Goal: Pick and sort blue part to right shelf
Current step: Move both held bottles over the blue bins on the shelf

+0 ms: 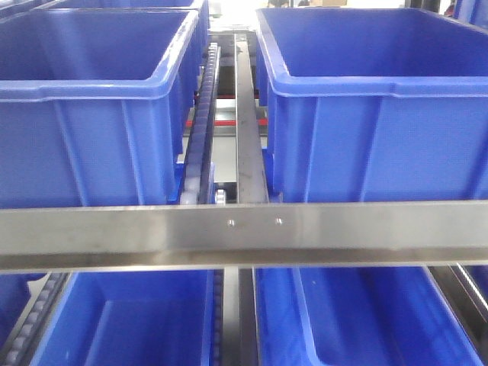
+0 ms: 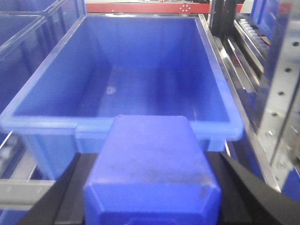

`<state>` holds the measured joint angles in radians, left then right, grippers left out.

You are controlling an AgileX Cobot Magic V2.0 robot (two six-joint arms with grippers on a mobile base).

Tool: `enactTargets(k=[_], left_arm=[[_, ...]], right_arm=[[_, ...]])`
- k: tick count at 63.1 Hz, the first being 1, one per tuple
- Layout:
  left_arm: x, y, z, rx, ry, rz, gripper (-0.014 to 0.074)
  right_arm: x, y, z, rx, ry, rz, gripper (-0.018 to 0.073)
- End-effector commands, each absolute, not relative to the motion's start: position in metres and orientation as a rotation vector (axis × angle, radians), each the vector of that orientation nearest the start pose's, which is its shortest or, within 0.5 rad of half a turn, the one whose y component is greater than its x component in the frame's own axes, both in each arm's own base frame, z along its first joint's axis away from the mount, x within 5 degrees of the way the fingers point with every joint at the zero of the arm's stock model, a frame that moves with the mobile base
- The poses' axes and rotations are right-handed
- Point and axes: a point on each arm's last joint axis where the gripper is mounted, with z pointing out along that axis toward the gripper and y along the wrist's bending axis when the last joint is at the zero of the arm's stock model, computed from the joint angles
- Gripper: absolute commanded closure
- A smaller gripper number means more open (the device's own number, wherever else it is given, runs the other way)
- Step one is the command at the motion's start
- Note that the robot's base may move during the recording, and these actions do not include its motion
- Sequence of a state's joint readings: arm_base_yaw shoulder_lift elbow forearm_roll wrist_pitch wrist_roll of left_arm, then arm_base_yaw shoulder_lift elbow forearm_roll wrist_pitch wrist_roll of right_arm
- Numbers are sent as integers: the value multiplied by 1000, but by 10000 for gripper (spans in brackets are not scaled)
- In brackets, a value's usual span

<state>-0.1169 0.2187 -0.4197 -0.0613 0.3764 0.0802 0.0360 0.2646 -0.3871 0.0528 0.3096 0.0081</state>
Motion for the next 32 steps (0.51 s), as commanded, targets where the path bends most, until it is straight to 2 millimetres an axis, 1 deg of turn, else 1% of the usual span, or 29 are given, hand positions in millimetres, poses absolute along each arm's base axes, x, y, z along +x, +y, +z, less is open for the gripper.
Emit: enactTargets(k=[1,32], left_arm=[[56,-8,324,112,1542,-99,210],[56,-8,324,112,1542,-99,210]], right_arm=[[68,3,317,9,1553,73,167],[68,3,317,9,1553,73,167]])
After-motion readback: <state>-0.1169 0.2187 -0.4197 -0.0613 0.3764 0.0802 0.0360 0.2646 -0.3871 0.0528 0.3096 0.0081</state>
